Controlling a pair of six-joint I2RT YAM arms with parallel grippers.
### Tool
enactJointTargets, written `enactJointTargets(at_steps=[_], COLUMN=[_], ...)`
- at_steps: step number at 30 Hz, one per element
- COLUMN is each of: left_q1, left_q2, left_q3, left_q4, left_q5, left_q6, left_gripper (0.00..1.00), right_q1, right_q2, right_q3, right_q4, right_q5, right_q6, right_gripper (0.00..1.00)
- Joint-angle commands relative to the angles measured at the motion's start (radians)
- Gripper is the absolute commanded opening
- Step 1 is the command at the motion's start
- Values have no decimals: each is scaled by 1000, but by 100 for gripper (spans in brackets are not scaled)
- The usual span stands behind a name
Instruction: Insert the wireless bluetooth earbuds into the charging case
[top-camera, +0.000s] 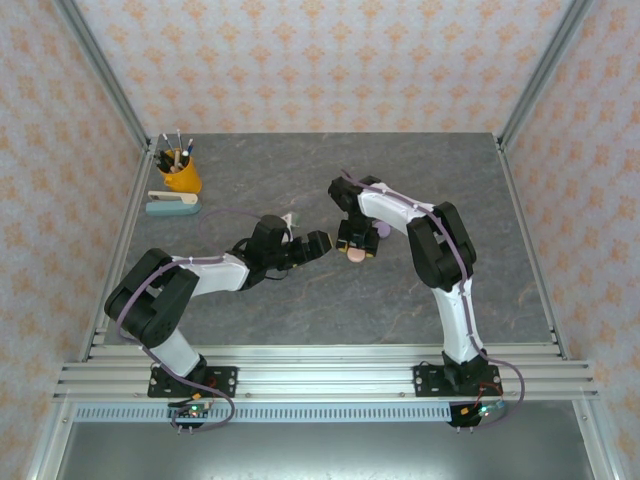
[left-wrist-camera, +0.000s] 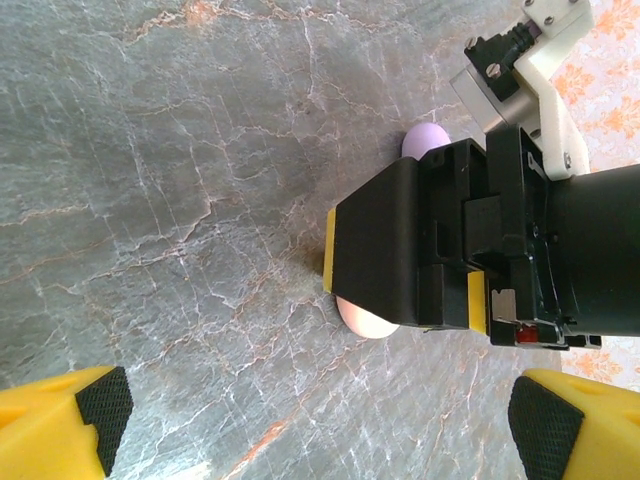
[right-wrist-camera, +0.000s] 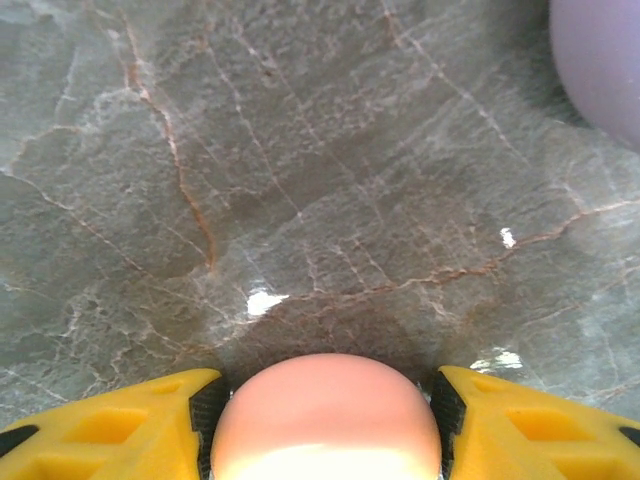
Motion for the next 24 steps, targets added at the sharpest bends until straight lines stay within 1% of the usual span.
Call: enactJointTargets(at_steps=[1, 13, 24], left_q1=[-8, -25, -34], left_q2=[-31, -34, -24], left_q3=[29, 44, 66], left_q4=[-23, -52, -69], left_q5=[-30, -45, -58], left_q6=[7, 8, 8], left_gripper=[99, 99, 99], right_q1=[-3, -3, -2], right_q2=[-2, -28, -28], right_q3=[-56, -118, -122], right_q4=[0, 34, 25], right_q5=[-12, -22, -33], right_q6=[-16, -83, -142], right_gripper=[59, 58, 58])
